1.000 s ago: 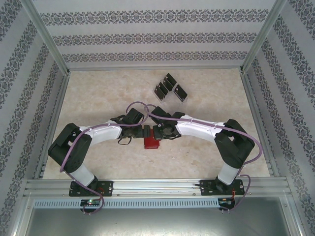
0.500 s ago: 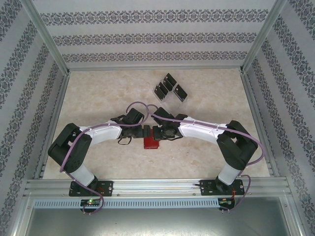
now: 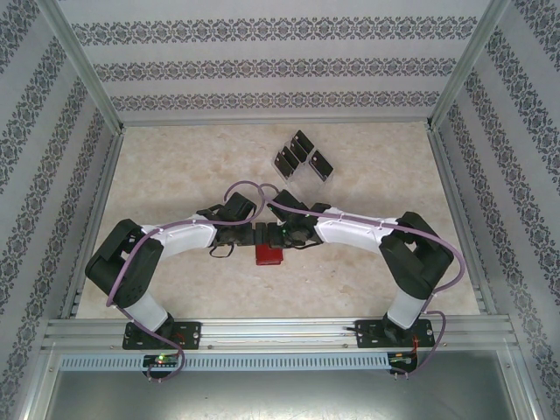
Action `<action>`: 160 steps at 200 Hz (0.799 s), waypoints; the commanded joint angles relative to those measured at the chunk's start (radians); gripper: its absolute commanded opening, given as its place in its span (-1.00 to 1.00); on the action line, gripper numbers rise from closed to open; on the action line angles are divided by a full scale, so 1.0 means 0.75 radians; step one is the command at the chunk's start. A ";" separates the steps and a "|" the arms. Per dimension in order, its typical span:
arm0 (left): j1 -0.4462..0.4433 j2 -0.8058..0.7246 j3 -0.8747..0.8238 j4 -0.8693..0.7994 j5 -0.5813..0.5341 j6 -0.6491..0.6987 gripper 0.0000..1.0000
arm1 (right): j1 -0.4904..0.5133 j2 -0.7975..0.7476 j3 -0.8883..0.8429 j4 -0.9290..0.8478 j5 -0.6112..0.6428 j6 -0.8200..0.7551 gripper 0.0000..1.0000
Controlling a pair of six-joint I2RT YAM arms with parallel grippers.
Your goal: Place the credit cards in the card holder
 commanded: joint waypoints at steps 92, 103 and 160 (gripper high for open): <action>-0.014 0.057 -0.054 0.039 0.041 -0.014 1.00 | -0.009 0.077 -0.031 0.061 -0.045 0.032 -1.00; -0.014 0.060 -0.055 0.040 0.041 -0.013 1.00 | -0.009 0.083 -0.032 0.061 -0.049 0.033 -1.00; -0.014 0.060 -0.052 0.040 0.042 -0.016 1.00 | -0.009 0.105 -0.047 0.102 -0.077 0.052 -1.00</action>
